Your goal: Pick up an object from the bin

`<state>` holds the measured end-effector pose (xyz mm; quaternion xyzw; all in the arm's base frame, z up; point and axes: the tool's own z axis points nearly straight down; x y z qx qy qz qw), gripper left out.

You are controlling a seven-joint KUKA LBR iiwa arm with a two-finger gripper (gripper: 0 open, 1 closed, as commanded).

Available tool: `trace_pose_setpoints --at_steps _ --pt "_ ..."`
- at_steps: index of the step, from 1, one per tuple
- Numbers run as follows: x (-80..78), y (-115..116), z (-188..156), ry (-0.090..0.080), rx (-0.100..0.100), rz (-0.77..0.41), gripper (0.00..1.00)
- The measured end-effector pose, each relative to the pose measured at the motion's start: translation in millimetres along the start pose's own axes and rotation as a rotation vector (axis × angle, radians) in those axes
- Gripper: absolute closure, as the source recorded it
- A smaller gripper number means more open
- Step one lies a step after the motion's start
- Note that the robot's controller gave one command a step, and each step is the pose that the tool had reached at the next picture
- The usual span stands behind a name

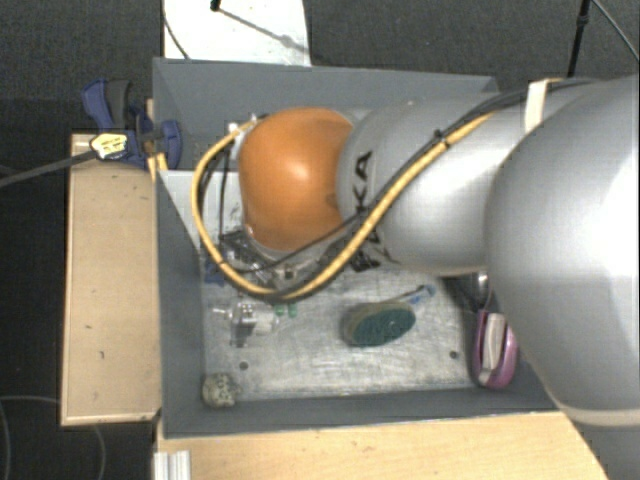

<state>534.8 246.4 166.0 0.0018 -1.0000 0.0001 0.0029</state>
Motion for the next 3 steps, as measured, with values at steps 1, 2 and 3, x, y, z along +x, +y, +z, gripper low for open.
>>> trace_pose_setpoints --at_steps 1,2,3 --pt "-46.2 -39.9 94.7 -0.005 0.002 -0.08 0.0" --pt "-45.9 -36.8 91.4 -0.008 -0.001 -0.076 1.0" --pt "-38.1 -38.1 -91.4 -0.018 -0.001 -0.297 1.0"
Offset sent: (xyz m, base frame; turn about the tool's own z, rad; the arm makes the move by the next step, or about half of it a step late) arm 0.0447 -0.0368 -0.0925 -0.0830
